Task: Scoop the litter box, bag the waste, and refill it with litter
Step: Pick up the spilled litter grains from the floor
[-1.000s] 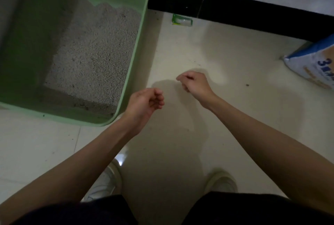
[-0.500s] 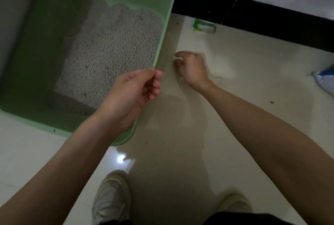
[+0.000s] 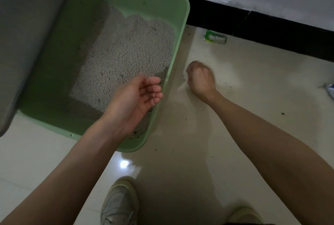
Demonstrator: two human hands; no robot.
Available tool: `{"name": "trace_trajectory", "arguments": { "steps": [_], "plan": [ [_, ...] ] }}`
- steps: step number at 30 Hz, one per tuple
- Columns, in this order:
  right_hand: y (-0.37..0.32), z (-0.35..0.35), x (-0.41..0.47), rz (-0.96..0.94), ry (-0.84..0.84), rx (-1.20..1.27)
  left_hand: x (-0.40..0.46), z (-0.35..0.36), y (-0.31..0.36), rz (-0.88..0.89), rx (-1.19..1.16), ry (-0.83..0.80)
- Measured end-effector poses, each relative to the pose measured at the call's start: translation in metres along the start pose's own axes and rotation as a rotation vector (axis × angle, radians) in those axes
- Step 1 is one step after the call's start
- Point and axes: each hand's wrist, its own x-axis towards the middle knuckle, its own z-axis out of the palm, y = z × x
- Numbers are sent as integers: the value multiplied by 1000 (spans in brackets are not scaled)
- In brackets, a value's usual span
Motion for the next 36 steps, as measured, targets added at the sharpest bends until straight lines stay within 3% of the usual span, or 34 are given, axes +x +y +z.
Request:
{"name": "trace_trajectory", "arguments": {
  "steps": [2, 5, 7, 10, 15, 20, 24, 31, 36],
  "plan": [
    [-2, -10, -5, 263, 76, 301, -1, -2, 1, 11, -10, 9],
    [-3, -45, -18, 723, 47, 1190, -4, -3, 2, 22, -38, 27],
    [-5, -74, -31, 820, -59, 1688, -6, -1, 5, 34, -53, 36],
    [-18, -107, -50, 782, -147, 1989, -13, 2, 15, 98, -40, 33],
    [-39, -137, -70, 702, -257, 2093, -33, 14, 37, 184, 13, -6],
    [-62, -162, -82, 668, -544, 2111, -64, 45, 68, 288, 206, -100],
    [-82, -181, -81, 632, -680, 2136, -89, 66, 99, 408, 265, -132],
    [-126, -218, -85, 581, -786, 2143, -136, 83, 138, 593, 327, -100],
    [-159, -228, -83, 551, -767, 2092, -153, 72, 156, 656, 316, -114]
  ]
}}
